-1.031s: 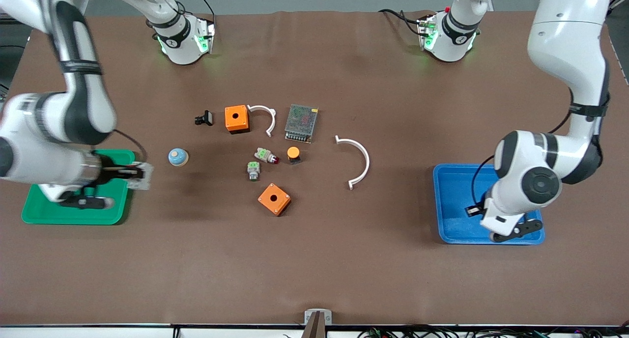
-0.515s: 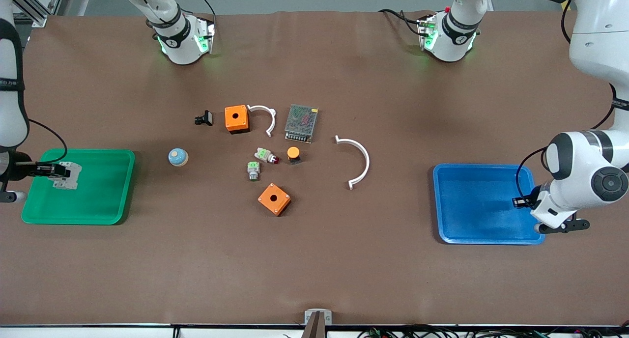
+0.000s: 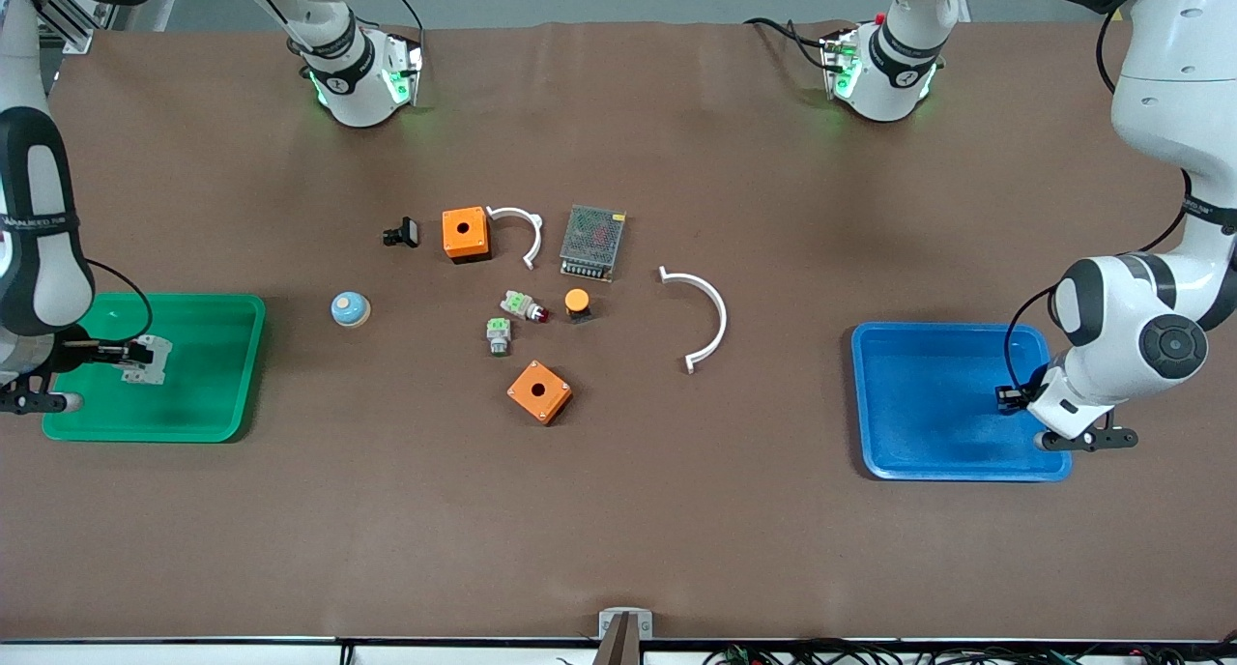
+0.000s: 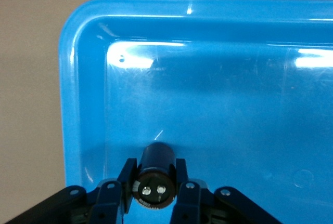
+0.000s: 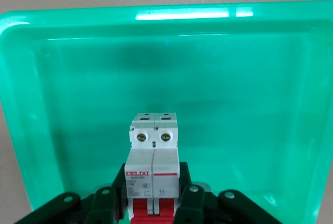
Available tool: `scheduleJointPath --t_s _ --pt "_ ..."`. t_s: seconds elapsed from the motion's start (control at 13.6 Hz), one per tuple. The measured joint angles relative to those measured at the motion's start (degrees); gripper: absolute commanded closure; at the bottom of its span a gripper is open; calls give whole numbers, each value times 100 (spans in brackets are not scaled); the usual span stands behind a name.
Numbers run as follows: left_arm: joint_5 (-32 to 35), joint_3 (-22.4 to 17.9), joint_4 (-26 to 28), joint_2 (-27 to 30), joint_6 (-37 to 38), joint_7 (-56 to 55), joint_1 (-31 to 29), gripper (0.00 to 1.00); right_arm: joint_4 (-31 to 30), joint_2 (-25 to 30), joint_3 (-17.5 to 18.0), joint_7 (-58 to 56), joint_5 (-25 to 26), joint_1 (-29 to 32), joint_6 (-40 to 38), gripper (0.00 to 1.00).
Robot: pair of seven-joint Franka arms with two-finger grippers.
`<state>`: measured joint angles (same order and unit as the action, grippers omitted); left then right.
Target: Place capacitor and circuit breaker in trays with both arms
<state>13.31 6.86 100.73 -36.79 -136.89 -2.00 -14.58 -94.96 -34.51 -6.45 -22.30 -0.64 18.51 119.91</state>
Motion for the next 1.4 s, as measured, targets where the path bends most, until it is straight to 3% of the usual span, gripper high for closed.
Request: scheduleJointPath --t_s 0.07,0.29,0.37,0.44,0.59,1.03,1.4 --pt "0 32 -3 5 -1 2 -2 0 0 -77 0 0 1 8 98 76" --pt "0 157 -33 152 -10 2 -2 0 1 -208 0 0 1 54 299 71" --pt "0 191 -51 266 -9 2 -1 0 1 -224 0 0 1 70 335 64" --pt "0 225 -80 410 9 2 -1 0 1 -232 0 0 1 86 352 51" --pt "0 315 -208 749 196 3 -4 0 2 -235 0 0 1 107 359 1" --pt "0 818 -765 2054 1786 3 -4 0 118 -160 66 1 2 96 47 0" --pt "-242 1214 -1491 2956 4055 1 9 0 175 914 151 607 0 -319 -1308 1"
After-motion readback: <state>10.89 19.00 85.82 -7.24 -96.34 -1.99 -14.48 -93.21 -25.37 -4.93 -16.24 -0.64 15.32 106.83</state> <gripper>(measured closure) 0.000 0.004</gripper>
